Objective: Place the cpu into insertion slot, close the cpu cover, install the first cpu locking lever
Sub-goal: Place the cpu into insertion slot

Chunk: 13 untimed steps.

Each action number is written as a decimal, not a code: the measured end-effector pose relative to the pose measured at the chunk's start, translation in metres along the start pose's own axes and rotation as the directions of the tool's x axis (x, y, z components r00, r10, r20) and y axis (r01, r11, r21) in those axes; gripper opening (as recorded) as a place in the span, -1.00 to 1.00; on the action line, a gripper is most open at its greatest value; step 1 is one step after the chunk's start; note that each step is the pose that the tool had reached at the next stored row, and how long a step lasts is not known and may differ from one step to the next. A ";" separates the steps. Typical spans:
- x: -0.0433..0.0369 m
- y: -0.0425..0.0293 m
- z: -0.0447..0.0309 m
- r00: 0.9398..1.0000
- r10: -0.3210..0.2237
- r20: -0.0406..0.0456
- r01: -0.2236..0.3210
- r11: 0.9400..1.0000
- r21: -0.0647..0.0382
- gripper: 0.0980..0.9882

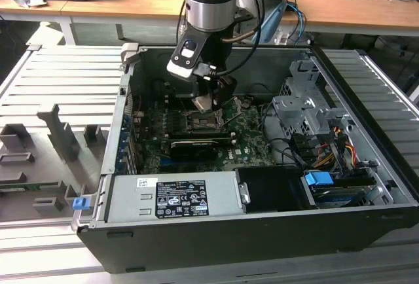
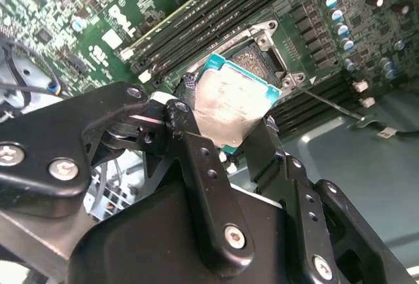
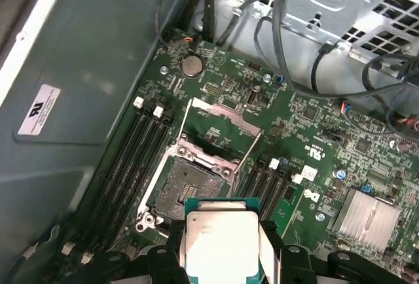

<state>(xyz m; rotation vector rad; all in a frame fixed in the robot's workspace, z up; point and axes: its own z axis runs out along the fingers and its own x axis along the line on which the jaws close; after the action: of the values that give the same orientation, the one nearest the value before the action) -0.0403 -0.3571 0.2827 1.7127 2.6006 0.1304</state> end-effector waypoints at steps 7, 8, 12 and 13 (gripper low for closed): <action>0.0006 -0.0002 0.0057 0.999 0.039 0.002 -0.039 0.999 0.003 -0.02; 0.0015 0.0000 0.0068 0.999 0.043 0.001 -0.043 0.999 0.005 -0.02; 0.0017 -0.0003 0.0143 0.992 0.124 0.005 -0.124 0.992 0.012 -0.02; 0.0017 -0.0003 0.0147 0.991 0.136 0.006 -0.137 0.991 0.012 -0.02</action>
<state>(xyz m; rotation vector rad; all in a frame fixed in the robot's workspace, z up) -0.0403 -0.3548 0.2680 1.8922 2.4847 0.1130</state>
